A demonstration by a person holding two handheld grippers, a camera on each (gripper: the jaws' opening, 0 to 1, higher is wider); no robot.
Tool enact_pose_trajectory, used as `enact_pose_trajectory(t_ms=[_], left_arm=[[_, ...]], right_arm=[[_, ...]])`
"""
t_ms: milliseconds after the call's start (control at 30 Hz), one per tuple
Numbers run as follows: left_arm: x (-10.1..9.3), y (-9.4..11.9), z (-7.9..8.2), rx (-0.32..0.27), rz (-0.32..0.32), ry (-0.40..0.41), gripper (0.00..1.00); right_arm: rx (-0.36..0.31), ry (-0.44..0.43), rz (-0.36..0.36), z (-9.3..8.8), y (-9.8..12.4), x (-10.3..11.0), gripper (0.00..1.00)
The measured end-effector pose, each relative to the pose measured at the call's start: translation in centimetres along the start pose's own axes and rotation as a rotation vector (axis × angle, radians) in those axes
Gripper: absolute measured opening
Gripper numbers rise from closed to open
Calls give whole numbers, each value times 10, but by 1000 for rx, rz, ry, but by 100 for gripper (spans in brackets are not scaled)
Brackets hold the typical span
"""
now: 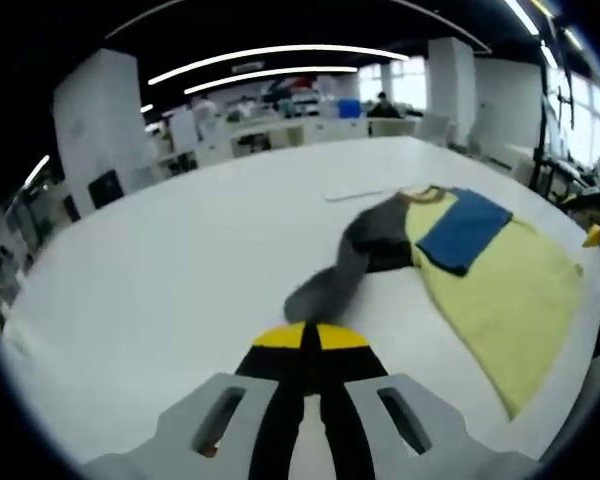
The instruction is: Fold the garment on the visible template until the final outline fits inside the template.
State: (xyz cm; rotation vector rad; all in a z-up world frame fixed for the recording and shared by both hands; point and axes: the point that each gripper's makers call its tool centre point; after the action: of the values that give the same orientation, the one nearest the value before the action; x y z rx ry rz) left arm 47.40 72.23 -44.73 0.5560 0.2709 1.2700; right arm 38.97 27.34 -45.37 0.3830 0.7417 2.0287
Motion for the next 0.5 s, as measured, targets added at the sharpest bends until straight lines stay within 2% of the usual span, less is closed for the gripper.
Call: enact_pose_trajectory(t_ms=[233,367,500], left_arm=[[18,-1,17,0,31,13,0],[29,-2,20,22,60,15,0],[38,-5,25,12,72,26,0]], right_arm=[[6,-4,-2,-1,7,1,94],[3,-12,-10,-1,9,-1,94],[2,-19,-12,-1,9,0,94]])
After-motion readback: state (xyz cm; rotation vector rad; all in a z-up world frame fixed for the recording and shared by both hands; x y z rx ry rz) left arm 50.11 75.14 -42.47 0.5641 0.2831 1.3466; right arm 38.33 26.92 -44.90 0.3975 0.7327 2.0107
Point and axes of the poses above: the point that each gripper's makers call its tool centre point, and the gripper's own axes: y roughly backward along the fingers, x roughly to its left, z roughly out of its top
